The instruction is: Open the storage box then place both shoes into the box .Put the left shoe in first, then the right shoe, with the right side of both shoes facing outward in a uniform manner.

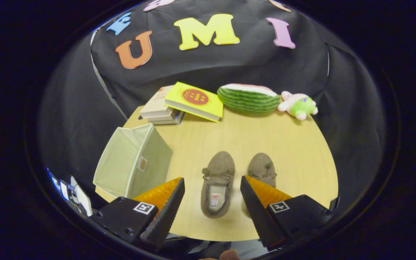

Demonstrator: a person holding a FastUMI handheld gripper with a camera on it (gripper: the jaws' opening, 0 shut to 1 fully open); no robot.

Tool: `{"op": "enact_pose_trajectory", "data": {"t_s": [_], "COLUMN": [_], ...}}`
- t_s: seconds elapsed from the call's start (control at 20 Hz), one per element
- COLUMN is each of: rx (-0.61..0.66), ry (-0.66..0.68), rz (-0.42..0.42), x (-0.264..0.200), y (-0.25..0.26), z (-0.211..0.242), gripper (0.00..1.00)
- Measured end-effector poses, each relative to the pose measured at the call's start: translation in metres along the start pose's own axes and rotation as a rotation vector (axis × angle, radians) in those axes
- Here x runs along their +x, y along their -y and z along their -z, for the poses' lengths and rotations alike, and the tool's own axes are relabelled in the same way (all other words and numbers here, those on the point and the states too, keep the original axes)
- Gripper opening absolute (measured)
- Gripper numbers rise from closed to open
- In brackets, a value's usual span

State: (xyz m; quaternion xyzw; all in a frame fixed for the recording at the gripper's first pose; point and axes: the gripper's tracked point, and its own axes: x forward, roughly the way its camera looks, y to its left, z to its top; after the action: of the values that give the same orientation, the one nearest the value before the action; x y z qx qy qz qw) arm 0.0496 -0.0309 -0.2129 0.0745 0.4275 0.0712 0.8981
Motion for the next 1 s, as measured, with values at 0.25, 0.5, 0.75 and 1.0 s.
{"op": "enact_pose_trajectory", "data": {"t_s": [0.25, 0.5, 0.75, 1.0], "rx": [0.053, 0.145, 0.236, 0.277], "ry": [-0.154, -0.293, -0.389, -0.442], "rz": [-0.03, -0.085, -0.127, -0.138], "x": [0.046, 0.082, 0.096, 0.108], "y": [0.016, 0.023, 0.025, 0.028], "z": [0.035, 0.058, 0.074, 0.08], "gripper": [0.99, 0.96, 0.83, 0.54]}}
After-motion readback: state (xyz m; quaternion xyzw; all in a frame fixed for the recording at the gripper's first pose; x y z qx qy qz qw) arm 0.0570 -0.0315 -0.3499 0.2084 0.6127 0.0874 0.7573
